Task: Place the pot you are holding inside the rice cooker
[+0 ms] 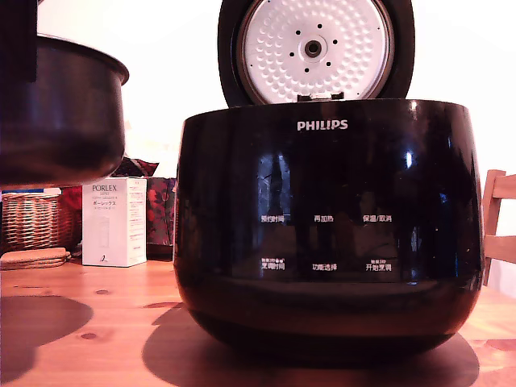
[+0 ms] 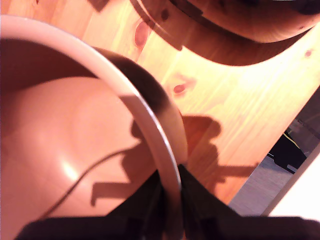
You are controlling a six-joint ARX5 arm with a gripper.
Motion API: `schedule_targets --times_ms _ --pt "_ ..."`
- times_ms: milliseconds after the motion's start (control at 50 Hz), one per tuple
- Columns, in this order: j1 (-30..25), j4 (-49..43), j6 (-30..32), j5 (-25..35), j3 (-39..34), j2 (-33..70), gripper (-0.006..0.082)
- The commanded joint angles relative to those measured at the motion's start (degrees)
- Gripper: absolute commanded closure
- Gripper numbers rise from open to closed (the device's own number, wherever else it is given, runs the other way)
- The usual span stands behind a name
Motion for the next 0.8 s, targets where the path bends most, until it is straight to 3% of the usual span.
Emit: schedule_targets --times_ms 0,780 --pt "-0.15 0.66 -1.55 -0.39 1.70 -1.29 0.0791" --pt "-1.07 3.02 -1.77 -0.61 4.59 -1.29 0.0791"
